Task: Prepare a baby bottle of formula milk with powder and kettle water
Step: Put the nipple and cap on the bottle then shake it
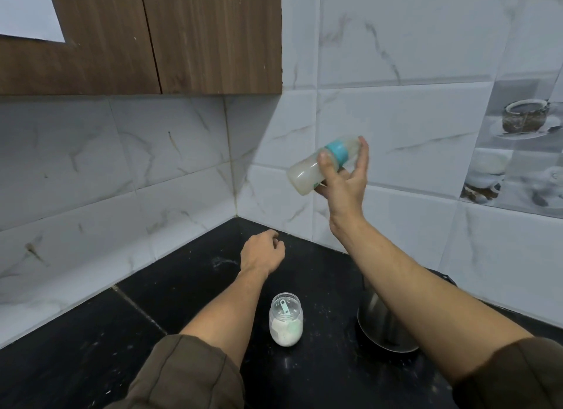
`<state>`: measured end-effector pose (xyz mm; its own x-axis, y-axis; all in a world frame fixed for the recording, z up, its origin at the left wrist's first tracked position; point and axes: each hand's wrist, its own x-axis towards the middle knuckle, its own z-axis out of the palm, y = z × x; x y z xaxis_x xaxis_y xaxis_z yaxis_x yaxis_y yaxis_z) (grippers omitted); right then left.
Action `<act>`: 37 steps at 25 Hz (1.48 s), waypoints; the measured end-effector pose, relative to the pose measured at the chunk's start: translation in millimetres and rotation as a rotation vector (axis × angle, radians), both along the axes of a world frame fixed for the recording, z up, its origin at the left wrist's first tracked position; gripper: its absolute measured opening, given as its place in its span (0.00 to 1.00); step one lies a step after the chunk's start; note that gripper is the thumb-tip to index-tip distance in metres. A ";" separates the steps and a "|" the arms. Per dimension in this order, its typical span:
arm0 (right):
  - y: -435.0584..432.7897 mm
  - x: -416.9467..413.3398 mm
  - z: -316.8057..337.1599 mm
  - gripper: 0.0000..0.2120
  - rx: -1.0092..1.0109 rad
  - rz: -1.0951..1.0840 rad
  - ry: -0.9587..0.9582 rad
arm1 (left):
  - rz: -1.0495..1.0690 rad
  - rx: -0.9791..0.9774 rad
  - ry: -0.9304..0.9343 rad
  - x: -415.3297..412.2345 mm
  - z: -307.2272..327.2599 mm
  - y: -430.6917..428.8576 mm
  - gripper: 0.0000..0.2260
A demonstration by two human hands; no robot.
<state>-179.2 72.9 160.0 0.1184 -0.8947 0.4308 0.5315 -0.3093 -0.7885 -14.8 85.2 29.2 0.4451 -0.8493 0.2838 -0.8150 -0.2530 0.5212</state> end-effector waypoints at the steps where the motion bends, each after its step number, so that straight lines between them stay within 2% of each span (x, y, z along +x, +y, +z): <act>1: 1.8 -0.8 -0.2 0.41 -0.093 0.028 0.148 | 0.000 0.003 -0.005 0.2 -0.4 -0.5 0.15; 3: 7.2 -4.9 -4.1 0.41 -0.294 0.165 0.501 | 0.000 0.006 0.004 -4.0 -1.0 -1.1 0.10; 4: 8.9 -6.4 -7.0 0.42 -0.361 0.219 0.584 | 0.006 0.003 0.019 -7.0 0.4 -0.4 0.08; 5: 11.4 -7.0 -7.6 0.41 -0.360 0.229 0.554 | 0.003 -0.001 0.021 -8.8 1.7 -0.9 0.08; 9: 12.6 -0.7 8.6 0.39 -0.008 0.013 -0.017 | -0.030 -0.011 -0.024 -9.5 3.5 -3.2 0.13; 10: 12.9 -0.2 11.7 0.39 0.007 0.014 -0.053 | -0.028 -0.013 -0.026 -8.7 3.1 -3.6 0.13; 11: 12.9 -1.4 13.1 0.38 -0.030 0.045 0.015 | -0.028 -0.013 -0.027 -8.0 1.4 -4.8 0.13; 14: 18.2 -9.1 6.4 0.40 -0.306 0.218 0.452 | -0.038 -0.029 -0.011 -10.6 -0.1 -6.1 0.11; 15: 18.9 -9.8 4.7 0.40 -0.335 0.234 0.467 | -0.035 -0.038 -0.012 -10.8 2.3 -6.1 0.11; 16: 20.5 -9.2 7.4 0.40 -0.296 0.210 0.385 | -0.034 -0.042 -0.021 -9.5 3.7 -7.4 0.12; 19: 19.1 -2.5 19.6 0.38 -0.035 0.074 -0.018 | -0.030 -0.038 -0.041 -6.3 4.6 -8.4 0.14; 20: 18.6 -1.6 21.1 0.38 -0.026 0.082 -0.024 | -0.024 -0.036 -0.038 -5.3 3.7 -8.3 0.14; 21: 17.9 -2.5 20.8 0.38 -0.066 0.120 0.070 | -0.022 -0.033 -0.033 -4.5 2.0 -8.7 0.14; 23: 20.9 -5.6 13.9 0.39 -0.229 0.250 0.378 | -0.031 -0.042 -0.018 -3.9 -3.1 -9.7 0.12; 24: 23.0 -6.5 9.8 0.38 -0.287 0.299 0.449 | -0.034 -0.048 -0.012 -4.5 -3.9 -9.1 0.12; 25: 23.7 -6.0 9.5 0.37 -0.269 0.302 0.411 | -0.034 -0.049 -0.017 -4.8 -2.9 -8.9 0.12; 28: 19.6 4.9 17.1 0.37 0.031 0.152 0.013 | -0.027 -0.041 -0.030 -4.7 1.9 -9.5 0.13; 29: 17.8 8.3 17.3 0.37 0.073 0.140 -0.028 | -0.028 -0.035 -0.031 -6.0 3.3 -9.0 0.14; 30: 16.7 9.8 16.5 0.37 0.058 0.166 0.023 | -0.031 -0.030 -0.034 -7.0 4.2 -8.8 0.13; 33: 19.6 4.3 5.5 0.39 -0.214 0.378 0.435 | -0.047 -0.054 0.032 -8.1 -0.1 -9.5 0.10; 34: 20.0 1.4 2.5 0.39 -0.269 0.415 0.475 | -0.041 -0.061 0.048 -8.3 0.0 -8.2 0.09; 35: 18.9 0.7 2.9 0.39 -0.239 0.398 0.410 | -0.040 -0.060 0.030 -7.6 1.5 -8.0 0.10; 37: 12.7 3.3 9.2 0.37 -0.001 0.261 0.122 | -0.032 -0.031 -0.021 -5.4 3.9 -7.7 0.12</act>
